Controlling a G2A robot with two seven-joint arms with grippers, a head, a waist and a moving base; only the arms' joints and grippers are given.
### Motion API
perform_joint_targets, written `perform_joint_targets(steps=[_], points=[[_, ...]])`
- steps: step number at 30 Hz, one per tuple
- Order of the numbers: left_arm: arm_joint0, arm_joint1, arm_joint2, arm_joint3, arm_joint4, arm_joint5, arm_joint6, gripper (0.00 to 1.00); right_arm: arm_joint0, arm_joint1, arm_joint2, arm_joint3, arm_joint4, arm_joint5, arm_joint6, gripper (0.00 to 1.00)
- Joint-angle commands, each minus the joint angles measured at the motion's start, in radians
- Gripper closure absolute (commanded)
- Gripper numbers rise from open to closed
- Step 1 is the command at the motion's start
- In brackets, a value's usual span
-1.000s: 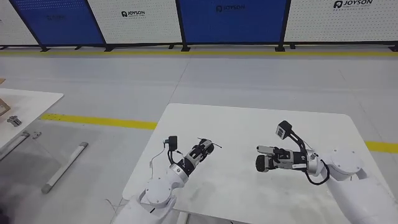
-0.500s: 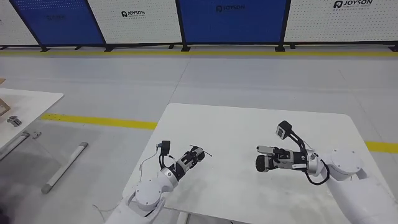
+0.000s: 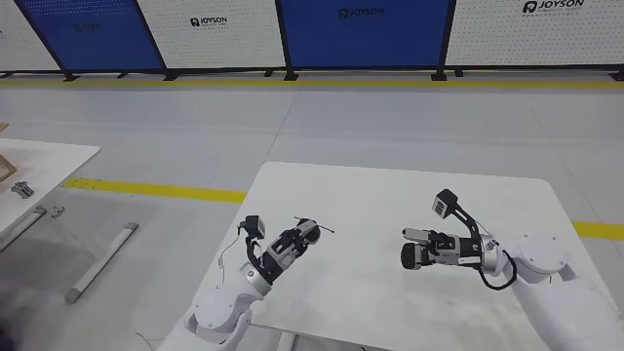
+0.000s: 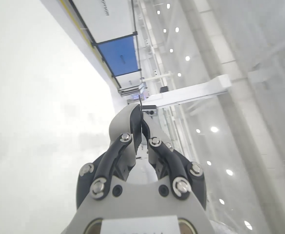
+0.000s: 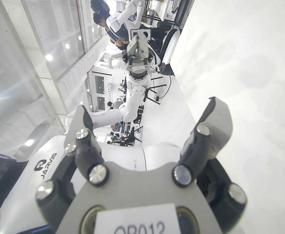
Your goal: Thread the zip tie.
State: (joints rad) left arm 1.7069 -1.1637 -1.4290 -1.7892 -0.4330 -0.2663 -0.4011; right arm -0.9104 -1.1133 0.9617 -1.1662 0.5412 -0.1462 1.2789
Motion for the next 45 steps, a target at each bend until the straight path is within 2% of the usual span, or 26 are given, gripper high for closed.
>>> perform_joint_targets(steps=[1,3,5,7,9,20,23,27,28,30,33,35,37,39,45], points=[[0.03,0.002,-0.028,-0.036,-0.076,-0.045,-0.04,1.0,0.0,0.0,0.0,0.0,0.0,0.0,0.0,0.0],[0.056,0.002,-0.045,-0.084,-0.112,-0.074,-0.035,1.0,0.0,0.0,0.0,0.0,0.0,0.0,0.0,0.0],[0.089,0.004,-0.079,-0.141,-0.136,-0.074,-0.053,1.0,0.0,0.0,0.0,0.0,0.0,0.0,0.0,0.0],[0.135,0.005,-0.131,-0.204,-0.128,-0.074,-0.065,1.0,0.0,0.0,0.0,0.0,0.0,0.0,0.0,0.0],[0.169,0.005,-0.158,-0.233,-0.099,-0.074,-0.067,1.0,0.0,0.0,0.0,0.0,0.0,0.0,0.0,0.0],[0.169,0.005,-0.158,-0.233,-0.099,-0.074,-0.067,1.0,0.0,0.0,0.0,0.0,0.0,0.0,0.0,0.0],[0.156,0.005,-0.152,-0.23,-0.074,-0.053,-0.059,1.0,0.0,0.0,0.0,0.0,0.0,0.0,0.0,0.0],[0.135,0.003,-0.106,-0.217,0.034,-0.005,-0.024,1.0,0.0,0.0,0.0,0.0,0.0,0.0,0.0,0.0],[0.124,0.003,-0.091,-0.203,0.052,0.013,-0.017,1.0,0.0,0.0,0.0,0.0,0.0,0.0,0.0,0.0],[0.105,0.002,-0.071,-0.168,0.118,0.02,0.008,1.0,0.0,0.0,0.0,0.0,0.0,0.0,0.0,0.0],[0.071,-0.003,-0.012,-0.111,0.22,0.022,0.042,1.0,0.0,0.0,0.0,0.0,0.0,0.0,0.0,0.0],[0.047,-0.007,0.043,-0.083,0.285,0.047,0.059,1.0,0.0,0.0,0.0,0.0,0.0,0.0,0.0,0.0],[0.035,-0.009,0.07,-0.066,0.346,0.059,0.089,1.0,0.0,0.0,0.0,0.0,0.0,0.0,0.0,0.0],[0.032,-0.012,0.09,-0.059,0.36,0.056,0.121,1.0,0.0,0.0,0.0,0.0,0.0,0.0,0.0,0.0],[0.032,-0.012,0.09,-0.059,0.36,0.056,0.121,1.0,0.0,0.0,0.0,0.0,0.0,0.0,0.0,0.0]])
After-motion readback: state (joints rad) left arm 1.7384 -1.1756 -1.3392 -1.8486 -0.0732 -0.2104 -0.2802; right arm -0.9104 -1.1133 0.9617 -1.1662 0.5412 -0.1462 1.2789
